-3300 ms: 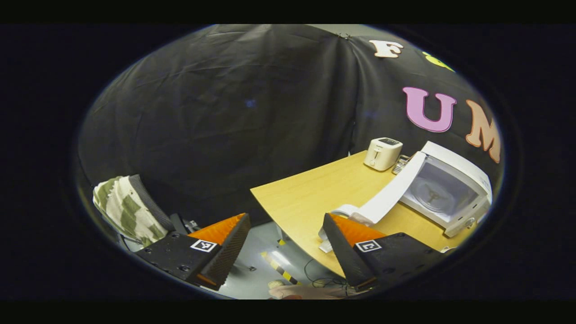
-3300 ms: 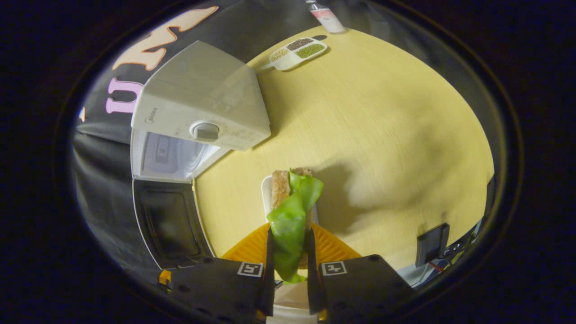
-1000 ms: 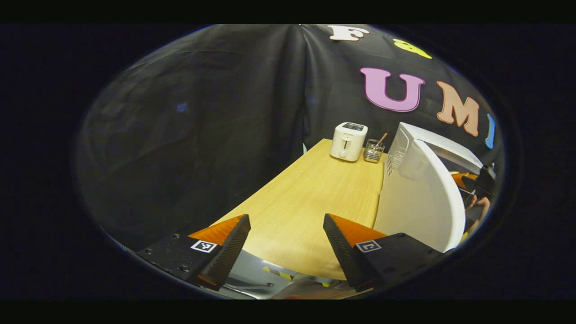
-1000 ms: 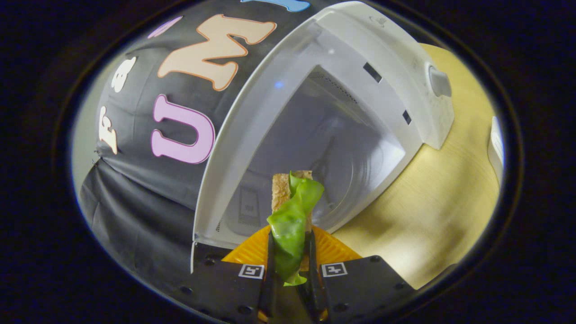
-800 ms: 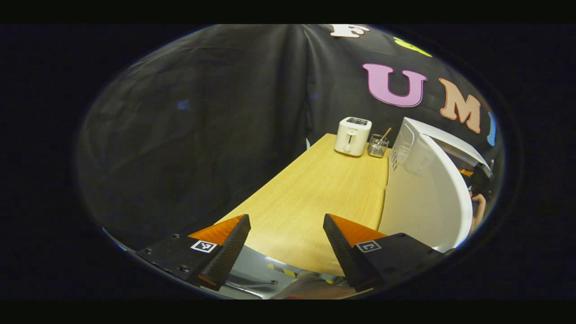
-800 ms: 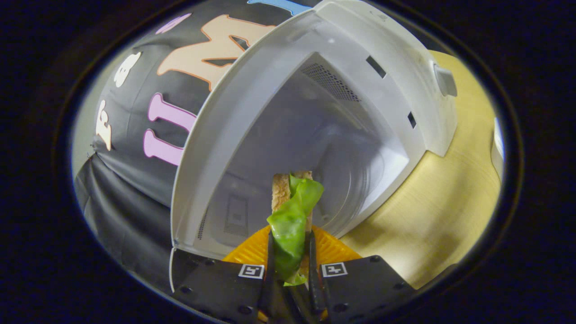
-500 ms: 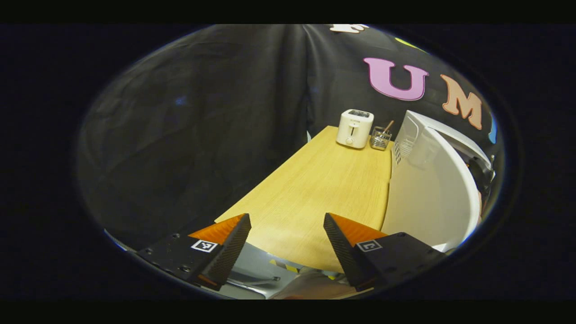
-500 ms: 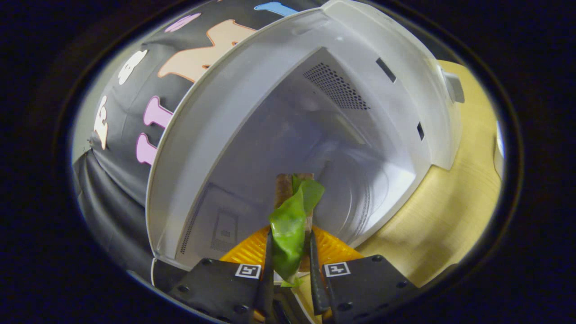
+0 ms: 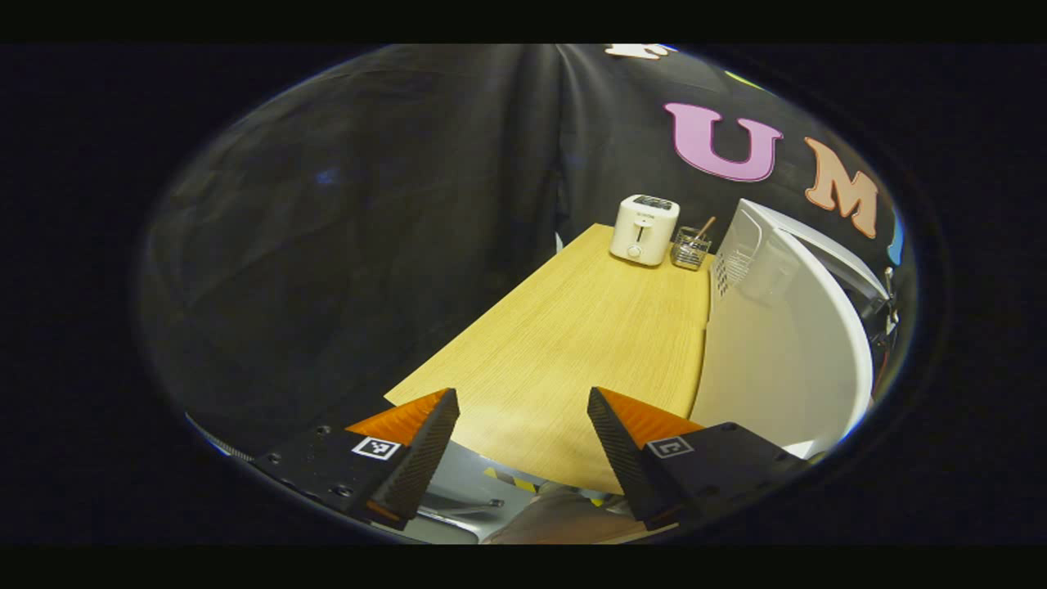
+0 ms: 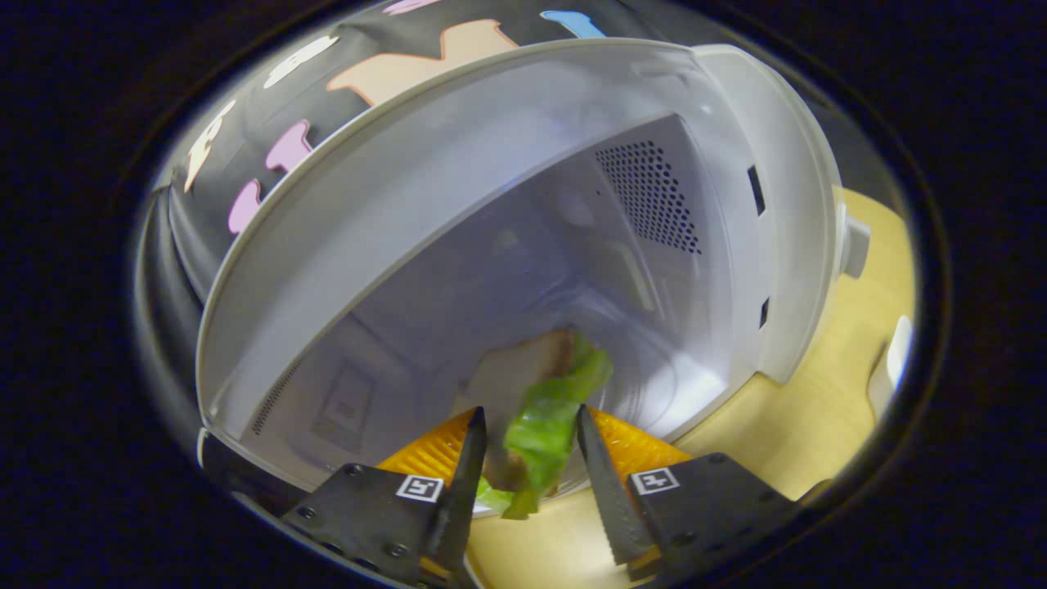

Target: Open the microwave oven with the left hand, put the food in, and close the microwave oven.

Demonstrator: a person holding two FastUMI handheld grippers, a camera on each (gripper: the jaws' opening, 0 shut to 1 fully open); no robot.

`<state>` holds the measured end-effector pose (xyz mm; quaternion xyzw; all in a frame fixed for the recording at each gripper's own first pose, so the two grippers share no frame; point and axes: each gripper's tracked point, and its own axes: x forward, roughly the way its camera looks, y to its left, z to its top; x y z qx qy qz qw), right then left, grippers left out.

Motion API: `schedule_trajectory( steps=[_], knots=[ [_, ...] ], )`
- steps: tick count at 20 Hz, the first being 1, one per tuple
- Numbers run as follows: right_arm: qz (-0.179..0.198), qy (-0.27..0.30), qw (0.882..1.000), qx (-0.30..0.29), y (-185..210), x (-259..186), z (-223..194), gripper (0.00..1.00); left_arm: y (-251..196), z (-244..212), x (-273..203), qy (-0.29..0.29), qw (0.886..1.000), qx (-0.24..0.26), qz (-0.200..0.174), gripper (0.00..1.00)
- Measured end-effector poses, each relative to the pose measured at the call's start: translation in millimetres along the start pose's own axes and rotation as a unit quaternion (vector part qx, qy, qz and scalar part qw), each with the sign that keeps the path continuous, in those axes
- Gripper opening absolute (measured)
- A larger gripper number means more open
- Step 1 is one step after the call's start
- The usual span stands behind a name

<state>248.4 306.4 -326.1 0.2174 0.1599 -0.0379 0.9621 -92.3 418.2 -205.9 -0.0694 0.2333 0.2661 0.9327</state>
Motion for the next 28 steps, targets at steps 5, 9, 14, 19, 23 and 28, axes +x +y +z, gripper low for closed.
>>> schedule_trajectory(
  steps=[5, 9, 14, 19, 23, 28],
  knots=[
    [0.007, -0.017, 0.997, -0.073, -2, -21, 14, 1.0, 4, 0, -2, -0.002, 1.0, -0.004, 0.0, 0.76],
    [0.02, -0.015, 0.995, -0.097, -1, -58, 19, 0.91, -2, -15, 2, 0.027, 1.0, 0.008, -0.008, 0.31],
    [0.039, -0.021, 0.993, -0.109, -4, -122, 30, 0.91, -2, -13, 2, 0.028, 0.999, 0.021, -0.004, 0.02],
    [0.023, 0.007, 0.996, -0.086, -38, -191, 13, 1.0, -9, -23, 3, 0.042, 0.999, 0.026, -0.019, 0.0],
    [-0.006, 0.039, 0.995, -0.092, -80, -241, -13, 1.0, -27, -32, -2, 0.049, 0.995, 0.064, -0.051, 0.0],
    [-0.034, 0.044, 0.994, -0.098, -119, -282, -17, 1.0, -50, -33, -16, 0.032, 0.991, 0.101, -0.085, 0.0]
  ],
)
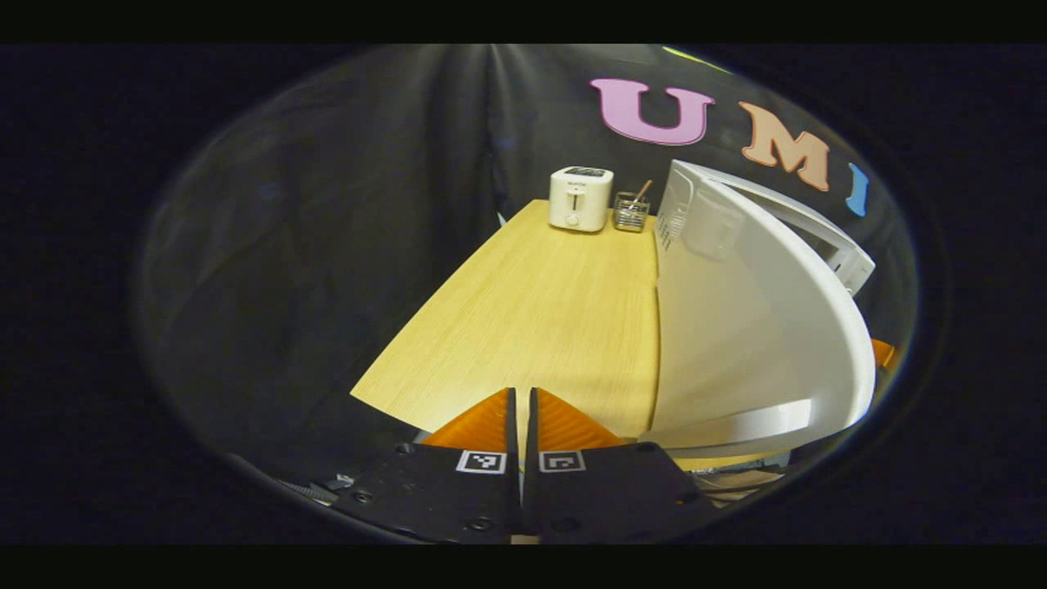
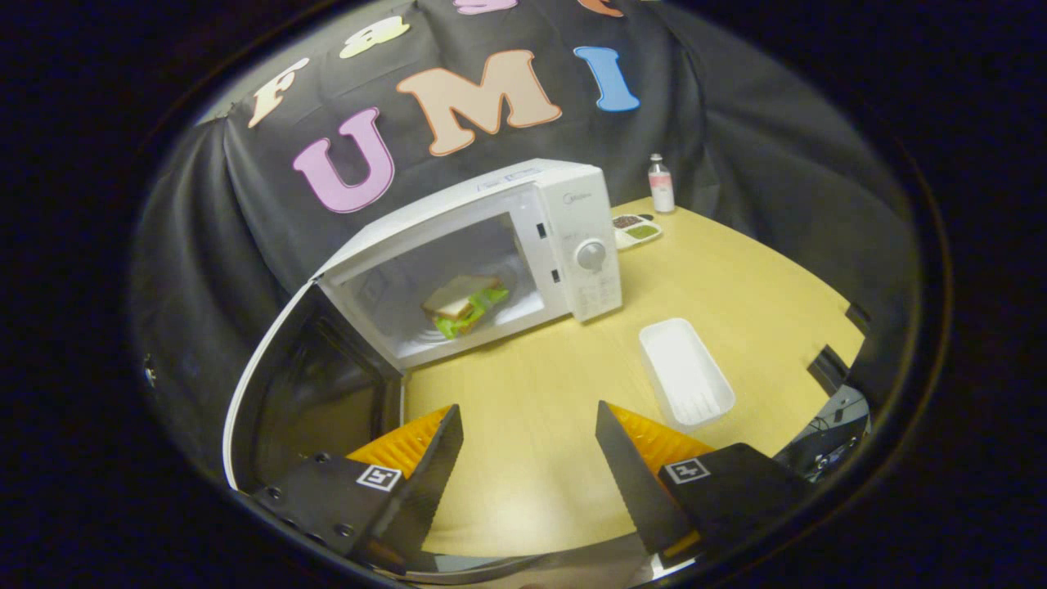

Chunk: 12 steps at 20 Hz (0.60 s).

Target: Open the microwave oven with the left hand, put the food in, and close the microwave oven.

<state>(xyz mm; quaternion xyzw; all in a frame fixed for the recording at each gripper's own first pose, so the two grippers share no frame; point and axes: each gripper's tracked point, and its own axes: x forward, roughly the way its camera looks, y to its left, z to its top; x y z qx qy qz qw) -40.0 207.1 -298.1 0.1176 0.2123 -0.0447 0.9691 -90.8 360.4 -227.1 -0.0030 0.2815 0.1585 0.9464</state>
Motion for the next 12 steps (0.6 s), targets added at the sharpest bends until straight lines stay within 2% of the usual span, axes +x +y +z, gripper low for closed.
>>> schedule_trajectory(
  steps=[1, 2, 3, 4, 6, 7, 10, 11, 12],
  knots=[
    [-0.003, -0.004, 1.0, 0.0, -5, -6, 0, 1.0, -3, -2, -1, 0.001, 1.0, 0.007, -0.004, 0.0],
    [-0.008, -0.007, 1.0, 0.001, -10, -10, 1, 0.92, -8, -4, -3, 0.0, 1.0, 0.013, -0.01, 0.01],
    [-0.008, -0.012, 1.0, 0.003, -13, -13, 2, 0.92, -14, -6, -3, 0.002, 1.0, 0.016, -0.015, 0.01],
    [-0.01, -0.015, 1.0, 0.002, -16, -17, 3, 1.0, -18, -7, -4, 0.004, 1.0, 0.02, -0.02, 0.0],
    [-0.009, -0.016, 1.0, 0.003, -20, -22, 4, 1.0, -26, -9, -6, 0.004, 0.999, 0.024, -0.028, 0.01],
    [-0.01, -0.015, 1.0, 0.004, -24, -24, 5, 0.92, -31, -9, -8, 0.002, 0.999, 0.025, -0.03, 0.01],
    [-0.021, -0.022, 1.0, 0.002, -40, -29, 17, 0.92, -44, -12, -9, 0.003, 0.999, 0.019, -0.033, 0.01],
    [-0.026, -0.025, 0.999, 0.002, -48, -30, 21, 1.0, -49, -12, -9, 0.005, 0.999, 0.014, -0.032, 0.01],
    [-0.03, -0.027, 0.999, 0.003, -56, -32, 26, 0.92, -50, -12, -10, 0.004, 1.0, 0.01, -0.023, 0.01]
  ],
)
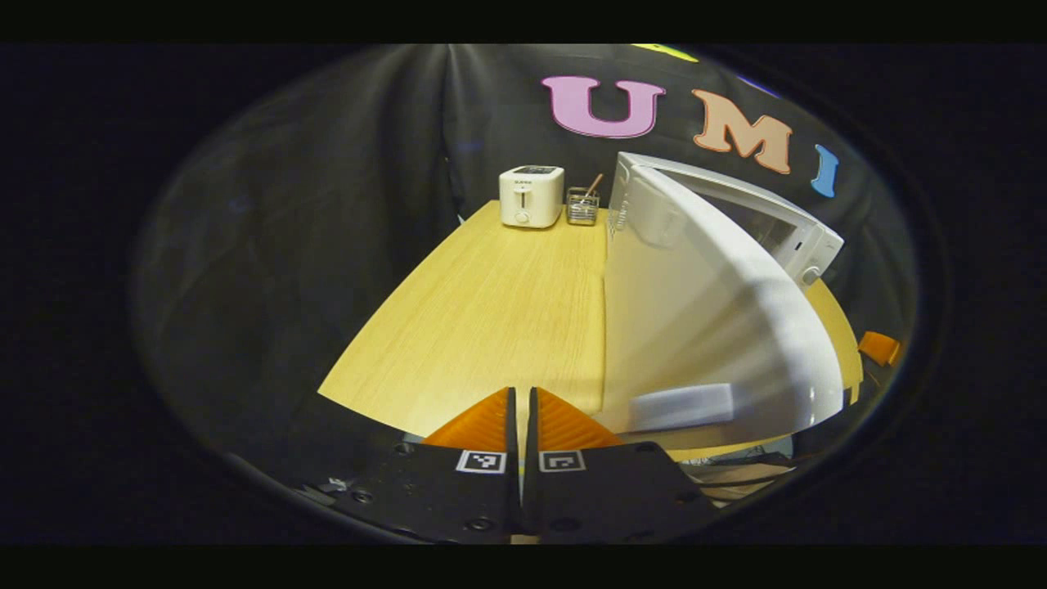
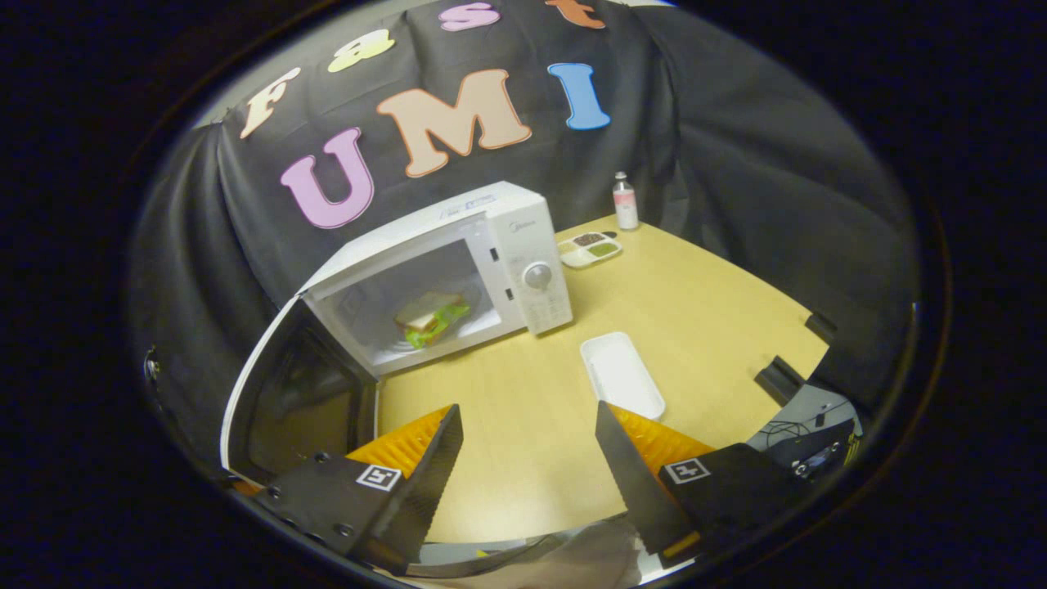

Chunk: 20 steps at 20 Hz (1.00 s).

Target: Open the microwave oven with the left hand, put the food in, and close the microwave oven.

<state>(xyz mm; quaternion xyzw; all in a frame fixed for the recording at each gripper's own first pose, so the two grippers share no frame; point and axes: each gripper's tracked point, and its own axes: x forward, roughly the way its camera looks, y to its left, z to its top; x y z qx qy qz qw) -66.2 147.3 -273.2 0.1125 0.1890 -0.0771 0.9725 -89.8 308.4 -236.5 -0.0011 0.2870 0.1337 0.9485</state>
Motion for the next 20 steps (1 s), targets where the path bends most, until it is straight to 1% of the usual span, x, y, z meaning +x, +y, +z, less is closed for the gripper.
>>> schedule_trajectory(
  steps=[3, 4, 5, 6, 8, 11, 15, 18, 19, 20],
  knots=[
    [-0.01, -0.008, 1.0, 0.004, -22, 1, 17, 0.92, -12, -3, 1, 0.009, 1.0, -0.024, 0.011, 0.01],
    [-0.011, -0.011, 1.0, 0.001, -28, 4, 23, 1.0, -17, -6, 0, 0.012, 0.999, -0.031, 0.015, 0.01],
    [-0.01, -0.013, 1.0, -0.002, -34, 6, 29, 1.0, -23, -7, 0, 0.013, 0.999, -0.037, 0.019, 0.02],
    [-0.009, -0.015, 1.0, -0.005, -39, 8, 34, 1.0, -30, -7, -1, 0.013, 0.999, -0.042, 0.021, 0.0],
    [-0.006, -0.02, 1.0, -0.013, -52, 12, 46, 1.0, -51, -7, -1, 0.011, 0.999, -0.043, 0.023, 0.01],
    [-0.003, -0.026, 0.999, -0.019, -67, 18, 58, 1.0, -83, -3, -5, -0.001, 1.0, -0.022, 0.02, 0.01],
    [0.006, -0.02, 1.0, -0.021, -92, 29, 69, 1.0, -126, 9, -12, -0.031, 0.999, 0.012, 0.017, 0.0],
    [0.012, -0.023, 1.0, -0.012, -108, 33, 81, 1.0, -160, 15, -15, -0.049, 0.998, 0.038, 0.006, 0.0],
    [0.013, -0.026, 1.0, -0.008, -113, 35, 86, 0.92, -169, 16, -16, -0.052, 0.998, 0.046, 0.002, 0.01],
    [0.014, -0.028, 0.999, -0.005, -118, 39, 89, 0.92, -179, 18, -17, -0.056, 0.997, 0.054, -0.002, 0.01]
  ],
)
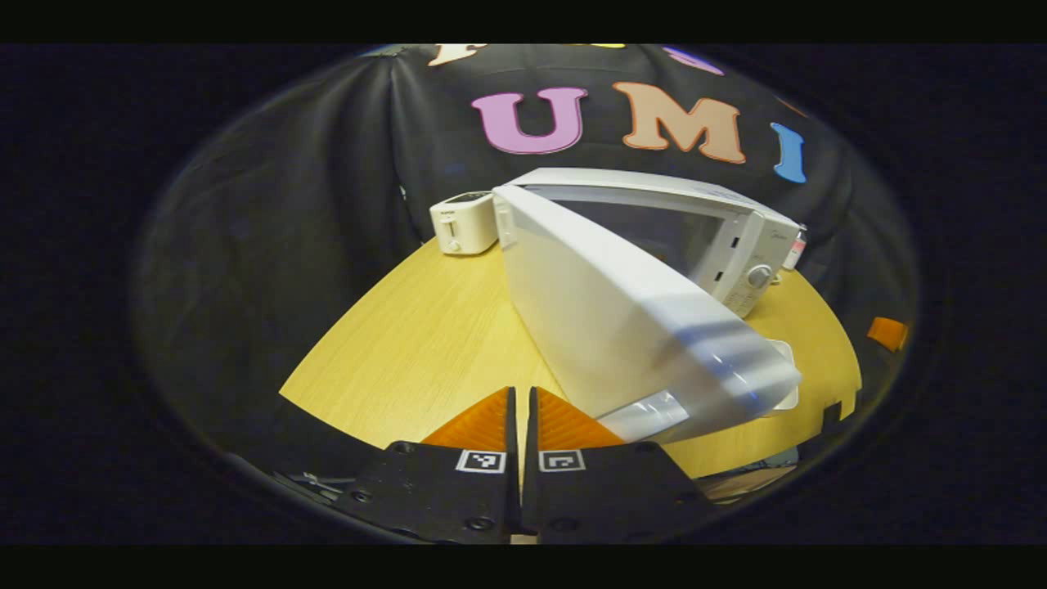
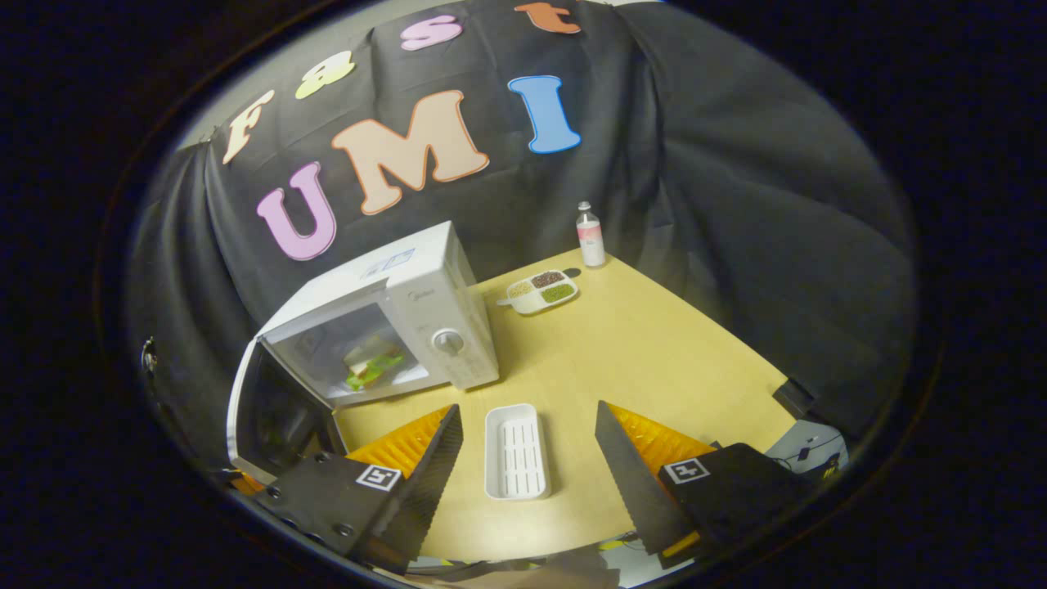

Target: Open the microwave oven with the left hand, put the food in, and close the microwave oven.

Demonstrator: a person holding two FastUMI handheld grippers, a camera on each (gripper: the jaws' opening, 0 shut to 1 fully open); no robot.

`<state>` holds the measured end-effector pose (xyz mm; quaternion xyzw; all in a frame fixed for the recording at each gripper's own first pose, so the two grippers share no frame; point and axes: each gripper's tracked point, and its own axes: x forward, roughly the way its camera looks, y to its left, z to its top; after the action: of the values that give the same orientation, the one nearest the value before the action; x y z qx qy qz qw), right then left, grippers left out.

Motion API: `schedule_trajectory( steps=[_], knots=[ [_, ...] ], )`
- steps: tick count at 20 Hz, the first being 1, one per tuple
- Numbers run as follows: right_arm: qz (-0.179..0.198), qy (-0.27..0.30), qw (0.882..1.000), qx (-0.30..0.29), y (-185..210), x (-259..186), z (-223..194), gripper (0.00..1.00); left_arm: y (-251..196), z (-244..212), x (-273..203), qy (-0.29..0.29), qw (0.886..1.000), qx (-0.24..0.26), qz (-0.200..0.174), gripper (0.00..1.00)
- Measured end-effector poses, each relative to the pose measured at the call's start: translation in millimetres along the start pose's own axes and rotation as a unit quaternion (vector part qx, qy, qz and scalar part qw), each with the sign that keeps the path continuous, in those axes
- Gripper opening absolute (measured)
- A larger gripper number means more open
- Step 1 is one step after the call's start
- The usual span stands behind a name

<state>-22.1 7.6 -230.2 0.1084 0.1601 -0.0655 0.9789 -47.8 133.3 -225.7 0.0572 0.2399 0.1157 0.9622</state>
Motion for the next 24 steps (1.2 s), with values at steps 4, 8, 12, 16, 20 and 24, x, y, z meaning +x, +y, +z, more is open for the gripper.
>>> schedule_trajectory(
  steps=[4, 8, 12, 16, 20, 24],
  knots=[
    [0.006, -0.005, 1.0, -0.002, -13, 9, 10, 0.92, -33, 18, 5, -0.02, 1.0, 0.014, -0.011, 0.01],
    [0.012, -0.016, 1.0, 0.0, -16, 15, 22, 0.92, -65, 39, 11, -0.035, 0.999, 0.015, -0.03, 0.0],
    [0.017, -0.027, 0.999, 0.003, -17, 21, 31, 0.92, -94, 67, 18, -0.07, 0.995, 0.031, -0.06, 0.0],
    [0.016, -0.034, 0.999, 0.009, -20, 24, 37, 1.0, -112, 82, 26, -0.085, 0.993, 0.045, -0.072, 0.01],
    [0.016, -0.037, 0.999, 0.01, -19, 29, 40, 1.0, -124, 103, 29, -0.108, 0.989, 0.059, -0.087, 0.01],
    [0.023, -0.038, 0.999, 0.005, -11, 30, 42, 1.0, -142, 123, 40, -0.126, 0.985, 0.062, -0.1, 0.0]
  ],
)
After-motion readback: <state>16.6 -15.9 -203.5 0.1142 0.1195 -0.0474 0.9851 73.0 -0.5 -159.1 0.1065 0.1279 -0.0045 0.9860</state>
